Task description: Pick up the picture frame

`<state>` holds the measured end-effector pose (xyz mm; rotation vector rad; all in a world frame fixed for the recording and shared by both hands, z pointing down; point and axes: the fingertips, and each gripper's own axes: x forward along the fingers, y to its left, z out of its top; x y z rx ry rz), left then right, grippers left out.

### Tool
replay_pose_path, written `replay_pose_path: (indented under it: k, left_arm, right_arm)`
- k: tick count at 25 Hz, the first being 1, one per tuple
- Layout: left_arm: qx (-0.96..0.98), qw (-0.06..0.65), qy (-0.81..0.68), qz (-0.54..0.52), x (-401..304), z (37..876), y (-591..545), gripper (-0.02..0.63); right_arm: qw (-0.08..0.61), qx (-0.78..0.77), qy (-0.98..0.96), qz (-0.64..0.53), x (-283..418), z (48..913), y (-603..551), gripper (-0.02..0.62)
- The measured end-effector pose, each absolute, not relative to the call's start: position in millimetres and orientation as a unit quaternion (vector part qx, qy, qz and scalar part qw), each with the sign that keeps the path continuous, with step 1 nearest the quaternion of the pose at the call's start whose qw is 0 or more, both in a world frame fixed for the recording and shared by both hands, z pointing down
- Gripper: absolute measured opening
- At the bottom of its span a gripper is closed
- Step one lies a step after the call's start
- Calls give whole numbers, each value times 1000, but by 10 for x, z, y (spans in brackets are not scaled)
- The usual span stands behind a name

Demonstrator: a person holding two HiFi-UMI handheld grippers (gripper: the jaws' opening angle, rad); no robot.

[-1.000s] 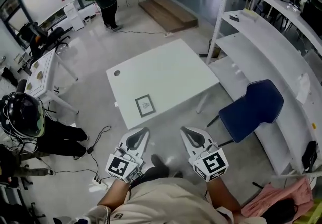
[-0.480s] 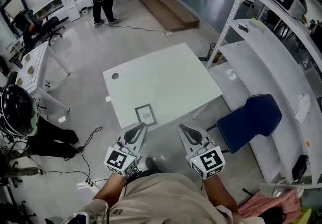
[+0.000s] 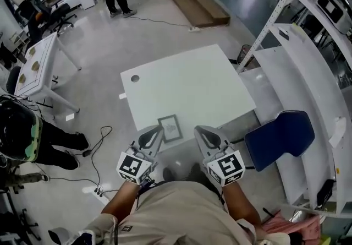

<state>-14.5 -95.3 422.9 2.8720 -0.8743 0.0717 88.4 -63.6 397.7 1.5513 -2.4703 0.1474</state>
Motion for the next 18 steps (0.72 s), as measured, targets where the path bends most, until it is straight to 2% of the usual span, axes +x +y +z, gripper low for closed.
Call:
replay_pose_path:
  k: [7, 18]
  left_arm:
    - [938, 73, -337, 34, -251, 4335, -1350, 29]
    - [913, 113, -388, 62, -322, 4760, -1811, 29]
  right_arm:
    - [97, 520, -847, 43, 913, 4035, -1179, 28]
    - [129, 468, -871, 70, 815, 4450, -1792, 28]
